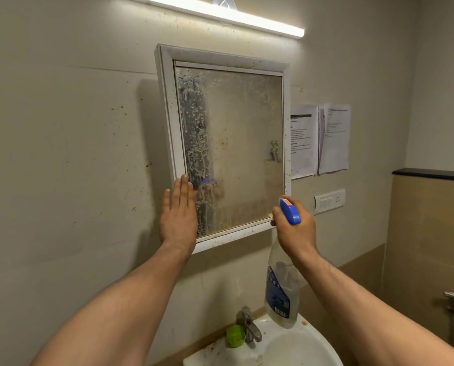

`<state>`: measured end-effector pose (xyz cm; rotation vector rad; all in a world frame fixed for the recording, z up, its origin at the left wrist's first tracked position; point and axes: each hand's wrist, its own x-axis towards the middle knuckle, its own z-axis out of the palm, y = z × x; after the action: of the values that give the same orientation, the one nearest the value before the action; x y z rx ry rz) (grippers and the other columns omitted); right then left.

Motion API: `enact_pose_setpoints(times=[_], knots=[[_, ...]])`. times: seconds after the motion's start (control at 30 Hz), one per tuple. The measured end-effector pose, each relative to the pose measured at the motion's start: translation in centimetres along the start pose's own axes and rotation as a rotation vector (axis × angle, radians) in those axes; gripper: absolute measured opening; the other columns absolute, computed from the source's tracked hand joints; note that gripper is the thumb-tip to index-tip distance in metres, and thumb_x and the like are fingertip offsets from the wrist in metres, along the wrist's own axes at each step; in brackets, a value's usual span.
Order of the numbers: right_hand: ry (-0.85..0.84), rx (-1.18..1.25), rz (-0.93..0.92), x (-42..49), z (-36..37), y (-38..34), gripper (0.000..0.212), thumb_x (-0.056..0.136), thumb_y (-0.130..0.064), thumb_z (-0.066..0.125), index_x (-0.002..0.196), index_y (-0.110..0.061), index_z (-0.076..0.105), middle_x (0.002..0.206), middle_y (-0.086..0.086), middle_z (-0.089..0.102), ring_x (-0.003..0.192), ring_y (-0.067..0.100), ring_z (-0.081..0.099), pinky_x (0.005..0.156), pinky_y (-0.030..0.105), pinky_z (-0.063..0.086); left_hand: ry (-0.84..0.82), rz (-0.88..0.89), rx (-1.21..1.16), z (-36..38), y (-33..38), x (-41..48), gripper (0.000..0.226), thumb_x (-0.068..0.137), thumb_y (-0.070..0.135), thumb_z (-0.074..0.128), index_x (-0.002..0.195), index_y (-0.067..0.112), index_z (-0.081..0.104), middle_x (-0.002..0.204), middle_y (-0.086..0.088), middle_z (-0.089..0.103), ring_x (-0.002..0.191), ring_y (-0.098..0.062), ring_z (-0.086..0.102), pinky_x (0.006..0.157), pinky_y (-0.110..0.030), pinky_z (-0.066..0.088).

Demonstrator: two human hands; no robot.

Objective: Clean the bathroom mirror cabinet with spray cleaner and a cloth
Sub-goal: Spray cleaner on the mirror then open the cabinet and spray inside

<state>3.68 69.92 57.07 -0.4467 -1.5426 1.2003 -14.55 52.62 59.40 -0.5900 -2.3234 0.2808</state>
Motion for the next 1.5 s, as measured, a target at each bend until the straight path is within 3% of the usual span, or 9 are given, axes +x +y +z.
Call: enact_pose_setpoints(times=[0.23, 0.4, 0.63, 0.77, 0.87, 1.03, 1.2, 1.33, 1.5], knots=[[0.147, -0.079, 0.005, 3.5, -3.9, 1.1, 0.015, 0.096, -0.018, 0.065, 0.110, -0.014, 0.066, 0.087, 0.003, 0.064, 0.073, 0.020, 0.060, 0.064, 0.030, 0.053, 0.005, 0.010, -0.017, 0.1, -0.5, -0.3, 0.116, 0.098, 0.034, 0.064, 0.149, -0.005, -0.033, 0.156, -0.023, -0.045, 0.149, -0.036, -0.034, 0.128, -0.049, -0.005], [0.176, -0.062, 0.081, 4.0, -5.2, 2.5, 0.034, 0.097, -0.021, 0.066, 0.131, -0.021, 0.059, 0.106, 0.004, 0.064, 0.086, 0.022, 0.067, 0.070, 0.028, 0.056, -0.010, 0.023, -0.034, 0.1, -0.3, -0.7, 0.113, 0.099, 0.032, 0.061, 0.148, -0.006, -0.034, 0.155, -0.024, -0.045, 0.150, -0.036, -0.032, 0.128, -0.049, -0.005], [0.109, -0.222, 0.106, 1.4, -5.2, 6.6, 0.006, 0.096, -0.014, 0.061, 0.092, -0.018, 0.061, 0.077, 0.002, 0.058, 0.065, 0.017, 0.054, 0.057, 0.022, 0.044, 0.000, 0.031, -0.026, 1.4, -0.1, -1.4, 0.113, 0.099, 0.032, 0.061, 0.149, -0.006, -0.034, 0.156, -0.024, -0.044, 0.150, -0.037, -0.032, 0.128, -0.048, -0.005], [0.112, -0.158, 0.139, -0.2, -4.6, 7.7, 0.021, 0.097, -0.016, 0.064, 0.093, -0.035, 0.058, 0.088, 0.004, 0.064, 0.077, 0.023, 0.065, 0.066, 0.031, 0.058, -0.001, 0.038, -0.039, 2.5, 0.2, -2.1, 0.120, 0.096, 0.038, 0.066, 0.150, -0.005, -0.032, 0.156, -0.024, -0.045, 0.149, -0.036, -0.034, 0.127, -0.048, -0.006], [0.012, -0.211, 0.132, -0.7, -3.9, 8.2, 0.009, 0.096, -0.013, 0.063, 0.091, -0.021, 0.062, 0.083, 0.008, 0.062, 0.072, 0.023, 0.060, 0.066, 0.037, 0.061, -0.010, 0.053, -0.033, 3.4, 0.6, -2.8, 0.121, 0.096, 0.038, 0.067, 0.150, -0.006, -0.032, 0.157, -0.024, -0.043, 0.150, -0.036, -0.033, 0.128, -0.047, -0.003], [-0.102, -0.114, 0.181, -2.7, -1.6, 7.8, 0.021, 0.097, -0.017, 0.065, 0.118, -0.021, 0.063, 0.098, 0.003, 0.067, 0.080, 0.017, 0.068, 0.057, 0.016, 0.054, -0.028, 0.059, -0.027, 4.2, 1.1, -3.4, 0.123, 0.095, 0.036, 0.069, 0.149, -0.006, -0.033, 0.155, -0.025, -0.045, 0.150, -0.037, -0.032, 0.128, -0.047, -0.001], [-0.270, -0.153, 0.156, -5.9, 1.3, 6.8, 0.036, 0.097, -0.019, 0.066, 0.133, -0.020, 0.060, 0.104, 0.003, 0.068, 0.084, 0.016, 0.065, 0.078, 0.033, 0.061, -0.017, 0.074, 0.001, 4.8, 0.9, -3.6, 0.121, 0.095, 0.039, 0.070, 0.153, -0.004, -0.027, 0.157, -0.024, -0.042, 0.150, -0.037, -0.032, 0.128, -0.047, 0.001], [-0.337, -0.032, 0.181, -7.9, 2.6, 6.0, 0.037, 0.098, -0.018, 0.065, 0.134, -0.022, 0.058, 0.105, 0.004, 0.068, 0.082, 0.015, 0.069, 0.063, 0.017, 0.055, 0.005, 0.081, -0.007, 5.4, 0.8, -3.8, 0.122, 0.095, 0.041, 0.068, 0.152, -0.004, -0.029, 0.159, -0.022, -0.040, 0.151, -0.035, -0.031, 0.128, -0.047, 0.000], [-0.422, -0.019, 0.159, -9.8, 3.8, 5.6, 0.034, 0.098, -0.017, 0.065, 0.132, -0.020, 0.061, 0.090, 0.002, 0.067, 0.063, 0.005, 0.064, 0.059, 0.018, 0.053, 0.045, 0.092, -0.021, 6.0, 0.9, -3.7, 0.117, 0.097, 0.039, 0.067, 0.153, -0.003, -0.027, 0.159, -0.022, -0.040, 0.151, -0.035, -0.030, 0.128, -0.046, -0.004]])
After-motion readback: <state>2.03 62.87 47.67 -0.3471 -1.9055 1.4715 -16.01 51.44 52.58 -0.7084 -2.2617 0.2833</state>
